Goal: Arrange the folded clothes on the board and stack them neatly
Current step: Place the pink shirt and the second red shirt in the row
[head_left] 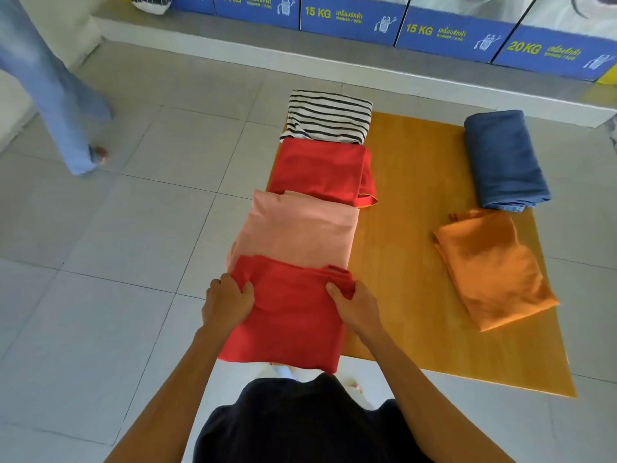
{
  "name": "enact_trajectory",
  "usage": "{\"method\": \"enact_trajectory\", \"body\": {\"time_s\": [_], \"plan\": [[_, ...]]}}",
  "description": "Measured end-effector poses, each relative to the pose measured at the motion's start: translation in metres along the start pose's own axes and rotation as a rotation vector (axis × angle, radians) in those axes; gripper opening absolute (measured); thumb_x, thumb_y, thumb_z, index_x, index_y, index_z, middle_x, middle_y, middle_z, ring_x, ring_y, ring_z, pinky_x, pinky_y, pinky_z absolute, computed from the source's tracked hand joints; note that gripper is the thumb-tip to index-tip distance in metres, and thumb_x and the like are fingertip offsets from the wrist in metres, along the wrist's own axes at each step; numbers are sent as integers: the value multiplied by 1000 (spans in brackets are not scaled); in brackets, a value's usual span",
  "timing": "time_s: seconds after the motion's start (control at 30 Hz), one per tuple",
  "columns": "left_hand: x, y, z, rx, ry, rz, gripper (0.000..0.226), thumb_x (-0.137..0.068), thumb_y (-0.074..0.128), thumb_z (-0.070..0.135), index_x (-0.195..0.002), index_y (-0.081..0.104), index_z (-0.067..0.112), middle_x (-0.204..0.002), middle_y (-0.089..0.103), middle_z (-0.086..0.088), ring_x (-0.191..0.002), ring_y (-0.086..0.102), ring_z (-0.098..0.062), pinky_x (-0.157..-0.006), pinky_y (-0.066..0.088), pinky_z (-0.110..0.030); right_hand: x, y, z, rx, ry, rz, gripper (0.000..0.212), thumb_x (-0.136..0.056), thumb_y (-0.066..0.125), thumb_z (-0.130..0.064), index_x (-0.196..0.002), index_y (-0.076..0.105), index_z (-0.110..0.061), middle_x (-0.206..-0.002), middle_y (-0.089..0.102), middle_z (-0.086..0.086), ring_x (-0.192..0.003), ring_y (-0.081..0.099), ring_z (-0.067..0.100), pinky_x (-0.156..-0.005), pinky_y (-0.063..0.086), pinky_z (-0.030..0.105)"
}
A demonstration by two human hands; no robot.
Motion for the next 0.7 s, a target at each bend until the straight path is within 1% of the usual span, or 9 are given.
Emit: {"method": "enact_trajectory", "body": {"time_s": [0.07, 0.13, 0.23, 0.3, 0.37, 0.47, 0.53, 0.6, 0.7], "plan": [[-7, -5, 2, -18, 0, -21, 53, -91, 49, 41, -124, 48, 1, -122, 54, -21, -112, 53, -38, -90, 47, -48, -1, -3, 0, 18, 12, 2, 60, -87, 64, -60, -129, 58, -16, -124, 67, 2, -112, 64, 23, -95, 55, 41], [-8, -12, 10, -19, 37, 4, 51, -89, 50, 38, -126, 47, 2, -125, 50, -20, -115, 50, -38, -91, 46, -49, 0, -9, -1, 7, 22, 1, 57, -87, 66, -56, -125, 58, -14, -119, 65, 0, -108, 63, 22, -90, 54, 38], [2, -29, 46, 65, 201, 139, 51, -88, 54, 26, -134, 44, 5, -137, 39, -19, -125, 39, -36, -97, 40, -47, 0, -23, -4, -24, 18, 36, 46, -90, 65, -50, -117, 61, -14, -110, 64, -3, -99, 61, 17, -80, 51, 32], [10, -32, 81, 102, 343, 194, 47, -86, 54, 19, -131, 47, 6, -137, 39, -18, -126, 38, -35, -99, 40, -46, -4, -38, -5, -65, 6, 80, 36, -90, 66, -45, -107, 65, -13, -102, 69, -2, -90, 63, 16, -74, 51, 31], [15, -19, 119, 84, 476, 147, 42, -85, 53, 15, -127, 51, 5, -133, 45, -17, -127, 37, -33, -105, 37, -45, -9, -56, -7, -116, 4, 112, 26, -91, 66, -39, -98, 67, -14, -92, 69, -3, -86, 66, 19, -73, 53, 35], [24, 7, 169, 87, 624, 57, 38, -86, 51, 11, -124, 54, 2, -132, 49, -19, -130, 37, -33, -111, 32, -43, -20, -85, -12, -183, -19, 146, 14, -90, 66, -35, -87, 67, -21, -85, 69, -5, -89, 70, 25, -83, 58, 48], [29, 22, 199, 94, 675, 25, 37, -88, 50, 12, -124, 55, 4, -135, 47, -18, -132, 36, -31, -112, 32, -40, -26, -108, -14, -190, -36, 165, 11, -90, 63, -33, -86, 68, -25, -85, 70, -7, -90, 70, 22, -85, 58, 49], [33, 34, 229, 118, 706, 1, 36, -89, 51, 11, -123, 57, 6, -137, 47, -17, -134, 35, -28, -111, 31, -36, -32, -134, -15, -206, -42, 190, 12, -91, 61, -33, -86, 69, -24, -85, 71, -7, -89, 71, 22, -84, 58, 49], [38, 53, 278, 119, 777, -8, 32, -86, 54, 5, -118, 62, 5, -129, 54, -19, -128, 42, -29, -105, 30, -28, -43, -176, -13, -266, -60, 214, 11, -92, 62, -26, -86, 69, -20, -82, 69, -1, -86, 71, 28, -79, 58, 52]]}}
Point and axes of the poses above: each hand's wrist, its own x-axis away from the middle knuckle, its own y-axis out of the palm, z = x × y, the point moved 8 cm from there along -x, towards the middle knuckle
